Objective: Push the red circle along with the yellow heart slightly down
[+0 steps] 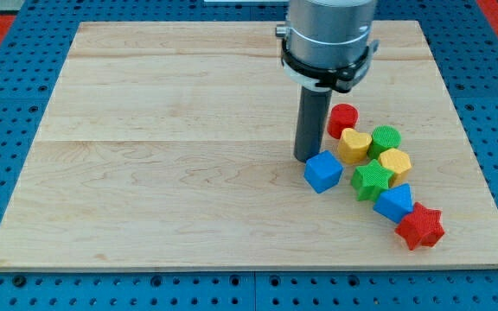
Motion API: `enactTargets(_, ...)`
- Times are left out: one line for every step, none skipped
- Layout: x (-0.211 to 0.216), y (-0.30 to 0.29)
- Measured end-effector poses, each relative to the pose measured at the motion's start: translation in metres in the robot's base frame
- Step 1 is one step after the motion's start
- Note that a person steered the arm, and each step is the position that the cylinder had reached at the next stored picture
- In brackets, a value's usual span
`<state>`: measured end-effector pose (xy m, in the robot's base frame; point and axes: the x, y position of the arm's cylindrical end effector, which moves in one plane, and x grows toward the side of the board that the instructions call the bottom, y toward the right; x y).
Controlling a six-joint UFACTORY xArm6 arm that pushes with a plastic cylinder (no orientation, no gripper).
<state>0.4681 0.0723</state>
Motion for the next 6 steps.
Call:
enactTargets(-0.041,-0.026)
enactTargets(-0.064,-0.005)
enactTargets(-0.088,0.05)
enactTargets(-0.09,0.071)
enactTargets(-0.066,0.079)
enactTargets(-0.039,0.079)
